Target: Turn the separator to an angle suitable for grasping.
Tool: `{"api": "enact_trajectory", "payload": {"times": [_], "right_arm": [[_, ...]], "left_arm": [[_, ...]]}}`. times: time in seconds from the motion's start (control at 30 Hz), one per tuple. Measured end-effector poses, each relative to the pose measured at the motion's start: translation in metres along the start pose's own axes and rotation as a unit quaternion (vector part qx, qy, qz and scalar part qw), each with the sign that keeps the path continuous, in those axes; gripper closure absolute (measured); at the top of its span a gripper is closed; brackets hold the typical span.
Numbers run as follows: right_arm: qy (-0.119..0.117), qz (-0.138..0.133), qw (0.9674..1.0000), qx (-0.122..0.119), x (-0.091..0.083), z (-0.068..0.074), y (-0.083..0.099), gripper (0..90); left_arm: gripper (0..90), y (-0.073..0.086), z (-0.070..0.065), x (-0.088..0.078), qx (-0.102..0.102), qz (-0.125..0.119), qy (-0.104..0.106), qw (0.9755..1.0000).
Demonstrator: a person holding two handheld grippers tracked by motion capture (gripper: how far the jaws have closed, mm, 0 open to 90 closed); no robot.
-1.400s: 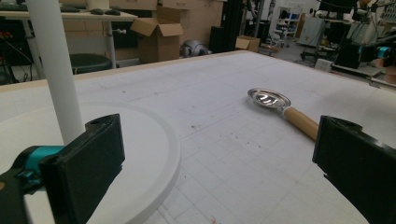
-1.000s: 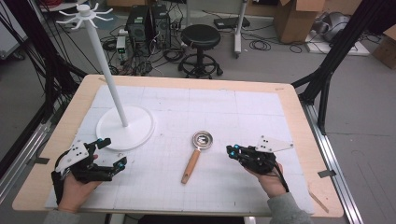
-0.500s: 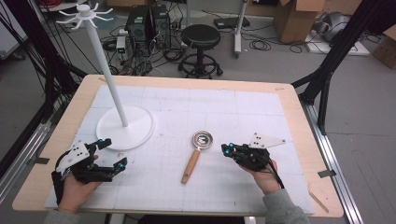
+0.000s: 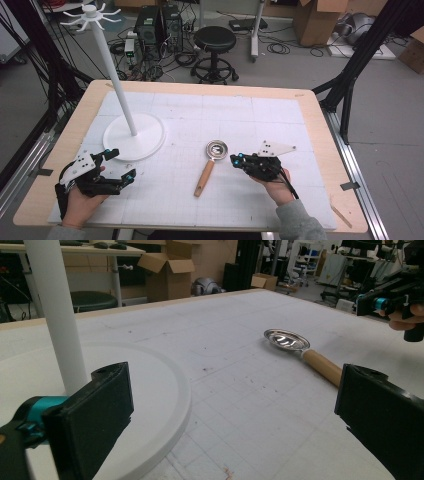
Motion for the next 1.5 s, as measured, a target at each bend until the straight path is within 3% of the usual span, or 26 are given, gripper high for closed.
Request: {"api": "enact_trajectory", "payload": {"times": [0.67, 1.33, 1.5], "right_arm": [[-0.025, 0.042, 0.9988, 0.0, 0.029, 0.004, -0.003, 90.0], [-0.033, 0.087, 0.995, -0.036, 0.067, 0.008, -0.013, 90.0], [-0.037, 0.097, 0.994, -0.034, 0.074, 0.008, -0.012, 90.0]], "left_arm": [[2.7, 0.002, 0.001, -0.001, -0.003, 0.004, 0.0, 1.0], [2.7, 0.004, 0.0, -0.001, -0.007, 0.005, 0.003, 1.0], [2.7, 0.005, 0.002, -0.004, -0.012, 0.004, 0.001, 0.9999]]}}
Point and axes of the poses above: each handheld gripper's, and its own axes: x roughly forward along the jaws, y roughly out of its underside, z roughly to its left, the point moved 10 cm from there along x, roughly forward along the jaws, and after that the axes turned 14 degrees about z, right-handed, at the moved point
